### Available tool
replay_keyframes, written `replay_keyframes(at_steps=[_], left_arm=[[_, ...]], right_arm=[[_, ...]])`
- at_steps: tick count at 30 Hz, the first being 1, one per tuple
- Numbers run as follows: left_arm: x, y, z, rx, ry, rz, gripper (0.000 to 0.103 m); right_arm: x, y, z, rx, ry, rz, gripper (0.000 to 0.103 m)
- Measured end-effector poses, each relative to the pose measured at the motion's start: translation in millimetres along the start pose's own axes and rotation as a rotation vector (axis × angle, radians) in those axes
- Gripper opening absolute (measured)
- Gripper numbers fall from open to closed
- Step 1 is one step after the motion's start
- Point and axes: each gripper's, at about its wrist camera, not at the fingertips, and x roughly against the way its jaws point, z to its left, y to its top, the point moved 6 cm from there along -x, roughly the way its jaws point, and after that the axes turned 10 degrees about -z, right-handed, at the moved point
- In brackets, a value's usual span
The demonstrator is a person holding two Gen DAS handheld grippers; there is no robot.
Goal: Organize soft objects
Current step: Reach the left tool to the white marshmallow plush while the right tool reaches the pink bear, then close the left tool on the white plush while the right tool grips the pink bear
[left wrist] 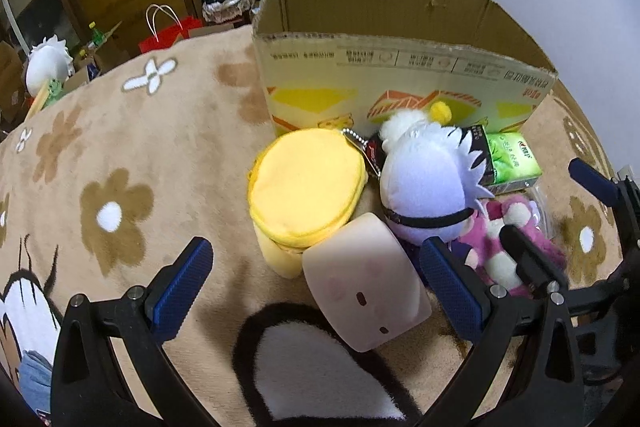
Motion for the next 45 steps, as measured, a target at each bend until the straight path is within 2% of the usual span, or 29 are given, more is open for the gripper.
replay_keyframes(at_steps=[9,15,19,21,24,26,33,45], left_arm=[[-11,-10,-5,-0.001,-0.025,0.079,0.099],[-15,-14,-6,-0.002,-0.027,0.095,0.099],[-17,-18,-8,0.004,-0.054,0.113,0.09],[-17,-18,-11,0.001,-0.073,0.117,0.08],[-17,-21,-14,-0.004,-0.098,0.123,0.067],[-17,-23,-17,-0.017,-0.103,0.125,0.059],[-12,-24,-21,-0.036,-0.104,0.111,0.044],[12,-16,-21,-0.057,-0.078,0.023,0.04]], right_arm=[[-16,-17,13,0.038,0.02,0.086,0.103],[-22,-24,13,0.021,0.029,0.124,0.103],[-23,-28,13,0.002,0.047,0.139,0.102],[-24,-29,14,-0.001,0.06,0.145,0.098],[-24,-29,20,0.003,0.094,0.149,0.081],[-24,-31,27,0.002,0.138,0.168,0.061],[-26,-33,33,0.0,0.153,0.182,0.054],[-10,-21,34,0.01,0.126,0.146,0.043]])
